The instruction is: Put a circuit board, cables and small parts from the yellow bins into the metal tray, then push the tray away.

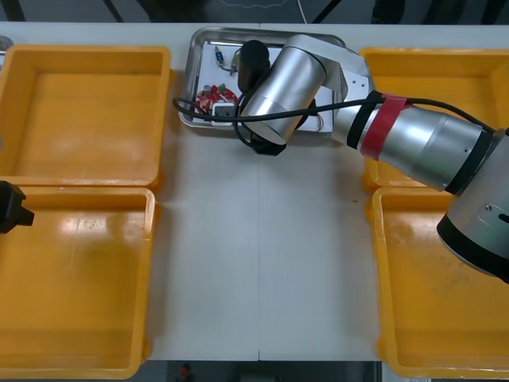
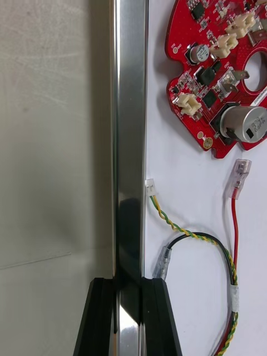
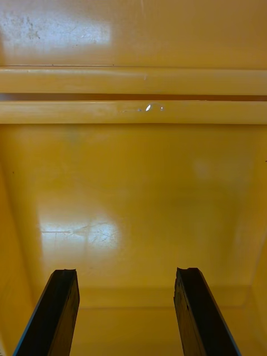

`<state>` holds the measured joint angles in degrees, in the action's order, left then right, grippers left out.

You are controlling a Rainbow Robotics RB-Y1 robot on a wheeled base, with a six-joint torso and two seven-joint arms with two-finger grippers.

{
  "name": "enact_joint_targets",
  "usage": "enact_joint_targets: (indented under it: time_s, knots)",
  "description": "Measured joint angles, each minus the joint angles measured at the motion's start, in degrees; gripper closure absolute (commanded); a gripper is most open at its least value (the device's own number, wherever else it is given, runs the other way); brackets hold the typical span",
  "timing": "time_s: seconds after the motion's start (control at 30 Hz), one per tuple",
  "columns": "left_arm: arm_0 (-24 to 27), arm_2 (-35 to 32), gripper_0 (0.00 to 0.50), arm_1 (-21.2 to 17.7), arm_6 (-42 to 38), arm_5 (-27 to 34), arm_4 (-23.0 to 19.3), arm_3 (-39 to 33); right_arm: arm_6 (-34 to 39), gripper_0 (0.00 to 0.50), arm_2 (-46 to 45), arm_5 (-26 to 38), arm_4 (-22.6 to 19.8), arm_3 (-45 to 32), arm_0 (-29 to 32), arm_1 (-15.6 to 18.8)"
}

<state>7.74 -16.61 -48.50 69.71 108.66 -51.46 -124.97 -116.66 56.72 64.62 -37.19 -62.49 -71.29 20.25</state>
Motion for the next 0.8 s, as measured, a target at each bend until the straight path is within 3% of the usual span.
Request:
enact_joint_targets:
  time_s: [0.4,0.43,0.5,0.53,0.57,0.63,0.67,0.8]
  knots:
    - [0.0,0.0,0.000,0.0,0.0,0.0,0.0,0.0,-1.9,0.499,0.0,-1.1,0.0,2.2,-1.1,-1.1]
    - [0.0,0.0,0.000,0.0,0.0,0.0,0.0,0.0,-1.9,0.479,0.0,-1.1,0.0,2.2,-1.1,-1.1]
    - [0.0,0.0,0.000,0.0,0.0,0.0,0.0,0.0,-2.2,0.343,0.0,-1.1,0.0,2.2,-1.1,-1.2]
    - [0.0,0.0,0.000,0.0,0.0,0.0,0.0,0.0,-2.5,0.310,0.0,-1.1,0.0,2.2,-1.1,-1.2]
    - [0.0,0.0,0.000,0.0,0.0,0.0,0.0,0.0,-3.0,0.241,0.0,-1.2,0.0,2.3,-1.1,-1.2]
    - [0.0,0.0,0.000,0.0,0.0,0.0,0.0,0.0,-3.6,0.046,0.0,-1.2,0.0,2.3,-1.2,-1.3]
    - [0.0,0.0,0.000,0.0,0.0,0.0,0.0,0.0,-3.6,0.000,0.0,-1.2,0.0,2.3,-1.3,-1.3]
    - [0.0,0.0,0.000,0.0,0.0,0.0,0.0,0.0,-3.6,0.000,-0.3,0.0,-0.1,2.3,-1.5,-1.3]
